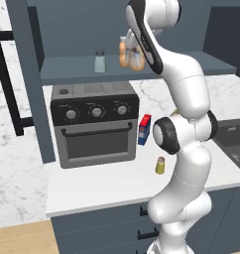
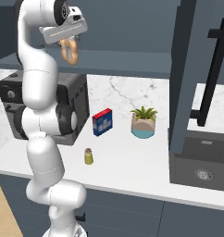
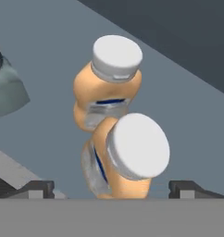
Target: Put the shaker and condiment bottle from the counter next to their counterparts in the cabinet.
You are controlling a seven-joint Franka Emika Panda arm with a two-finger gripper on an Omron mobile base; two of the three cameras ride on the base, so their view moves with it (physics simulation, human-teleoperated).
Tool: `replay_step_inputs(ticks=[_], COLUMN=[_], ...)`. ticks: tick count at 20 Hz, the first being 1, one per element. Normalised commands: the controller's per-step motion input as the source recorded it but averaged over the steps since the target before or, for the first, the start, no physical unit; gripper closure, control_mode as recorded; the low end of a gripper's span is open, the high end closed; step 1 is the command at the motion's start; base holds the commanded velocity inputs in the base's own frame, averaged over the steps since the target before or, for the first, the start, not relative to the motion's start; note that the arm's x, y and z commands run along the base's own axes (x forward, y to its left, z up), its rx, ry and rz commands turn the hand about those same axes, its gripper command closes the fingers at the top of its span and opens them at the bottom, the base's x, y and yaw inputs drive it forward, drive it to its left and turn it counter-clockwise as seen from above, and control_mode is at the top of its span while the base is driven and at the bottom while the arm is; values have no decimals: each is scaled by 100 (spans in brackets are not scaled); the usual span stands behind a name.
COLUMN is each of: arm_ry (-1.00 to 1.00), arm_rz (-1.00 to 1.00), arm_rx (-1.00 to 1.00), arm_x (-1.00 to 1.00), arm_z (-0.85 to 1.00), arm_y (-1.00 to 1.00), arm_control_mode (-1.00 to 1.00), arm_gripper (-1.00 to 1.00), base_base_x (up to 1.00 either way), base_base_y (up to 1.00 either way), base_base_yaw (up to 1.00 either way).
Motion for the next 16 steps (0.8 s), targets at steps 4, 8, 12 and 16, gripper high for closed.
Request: replay_step_inputs(ticks=[4,8,12,16], arm_ry=[-5,-12,-15,-16], arm_rz=[0,0,1,2], arm_rx=[2,6,5,4], arm_x=[-89,-100,-100,-97], arm_z=[-13,-46,-54,-63], arm_y=[-2,-7,-8,-5], arm_control_mode=[-100,-100,-100,-100], arm_gripper=[-100,-100,-100,-100], base_base_x=[0,0,0,0], base_base_y=[0,0,0,0], base_base_yaw=[0,0,0,0])
